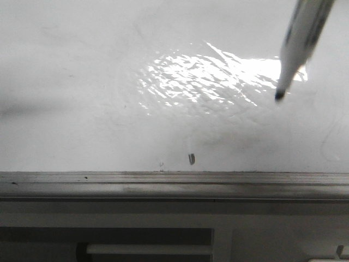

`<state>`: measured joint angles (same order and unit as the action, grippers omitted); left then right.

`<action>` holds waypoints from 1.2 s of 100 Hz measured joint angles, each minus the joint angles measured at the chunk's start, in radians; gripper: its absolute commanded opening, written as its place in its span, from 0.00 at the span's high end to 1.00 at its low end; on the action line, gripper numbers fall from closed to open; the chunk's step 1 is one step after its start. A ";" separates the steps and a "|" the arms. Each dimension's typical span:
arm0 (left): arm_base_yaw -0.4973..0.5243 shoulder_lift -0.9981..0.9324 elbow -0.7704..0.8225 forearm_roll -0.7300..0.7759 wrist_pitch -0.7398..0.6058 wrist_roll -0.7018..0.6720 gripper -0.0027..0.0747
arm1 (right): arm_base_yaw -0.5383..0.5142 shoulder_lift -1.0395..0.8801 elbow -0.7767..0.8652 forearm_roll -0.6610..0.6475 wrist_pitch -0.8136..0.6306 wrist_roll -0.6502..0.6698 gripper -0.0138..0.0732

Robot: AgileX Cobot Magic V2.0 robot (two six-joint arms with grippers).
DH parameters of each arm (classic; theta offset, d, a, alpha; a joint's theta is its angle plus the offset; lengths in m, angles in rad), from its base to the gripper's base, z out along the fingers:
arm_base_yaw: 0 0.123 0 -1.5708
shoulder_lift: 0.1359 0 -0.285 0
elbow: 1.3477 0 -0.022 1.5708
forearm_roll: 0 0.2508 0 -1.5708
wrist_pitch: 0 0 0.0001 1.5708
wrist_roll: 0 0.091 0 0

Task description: Write number 9 on whiteboard

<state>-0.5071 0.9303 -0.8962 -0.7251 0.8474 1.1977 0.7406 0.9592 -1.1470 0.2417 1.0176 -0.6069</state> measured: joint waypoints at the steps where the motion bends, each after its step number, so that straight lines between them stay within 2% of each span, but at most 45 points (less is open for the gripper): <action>1: 0.005 -0.005 0.002 -0.004 -0.004 -0.003 0.50 | 0.002 -0.004 -0.003 -0.005 -0.006 0.007 0.88; 13: 0.072 -0.080 0.056 -0.073 -0.091 -0.053 0.53 | 0.007 -0.079 0.000 -0.058 -0.120 0.034 0.88; 23: 0.117 -0.132 0.114 -0.146 -0.176 -0.077 0.54 | 0.007 -0.148 0.084 -0.083 -0.243 0.041 0.88; 57: 0.144 -0.216 0.309 -0.406 -0.405 -0.090 0.54 | 0.007 -0.417 0.631 -0.112 -0.780 0.045 0.89; 70: 0.145 -0.216 0.337 -0.433 -0.421 -0.091 0.54 | 0.007 -0.469 0.711 -0.116 -0.841 0.045 0.89; 92: 0.145 -0.216 0.343 -0.517 -0.435 -0.075 0.54 | 0.007 -0.433 0.719 -0.147 -1.009 0.045 0.89; 110: 0.145 -0.251 0.345 -0.573 -0.428 0.005 0.70 | 0.007 -0.363 0.692 -0.147 -1.018 0.045 0.89; 120: 0.145 -0.304 0.361 -0.585 -0.424 0.031 0.74 | 0.007 -0.338 0.675 -0.147 -1.018 0.043 0.89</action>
<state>-0.3619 0.6261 -0.5351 -1.3100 0.4233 1.2287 0.7479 0.6213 -0.4725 0.0944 0.0000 -0.5643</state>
